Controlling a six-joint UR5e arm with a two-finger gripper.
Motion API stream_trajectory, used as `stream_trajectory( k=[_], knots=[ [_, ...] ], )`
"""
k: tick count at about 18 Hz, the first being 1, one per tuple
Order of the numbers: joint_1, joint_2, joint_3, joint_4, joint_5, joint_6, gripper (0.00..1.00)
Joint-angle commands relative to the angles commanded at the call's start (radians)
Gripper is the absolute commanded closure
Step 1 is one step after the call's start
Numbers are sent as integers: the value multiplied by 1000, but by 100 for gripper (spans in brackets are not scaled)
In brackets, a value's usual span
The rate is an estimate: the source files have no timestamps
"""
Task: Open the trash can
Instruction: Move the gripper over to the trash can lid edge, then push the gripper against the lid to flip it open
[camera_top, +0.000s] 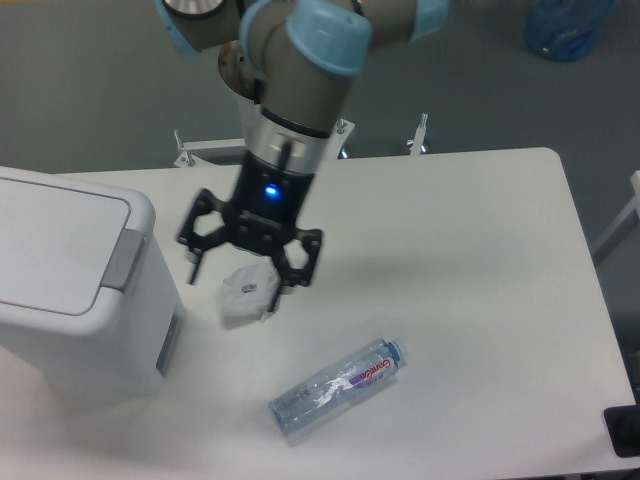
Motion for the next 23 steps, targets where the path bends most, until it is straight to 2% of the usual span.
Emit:
stream_trajectory(
  k=[5, 10, 23],
  knots=[
    [-25, -5, -3, -2, 6, -6, 0],
    [-25, -6, -43, 8, 9, 9, 0],
    [-25, -17, -44, 9, 12, 8, 0]
  ],
)
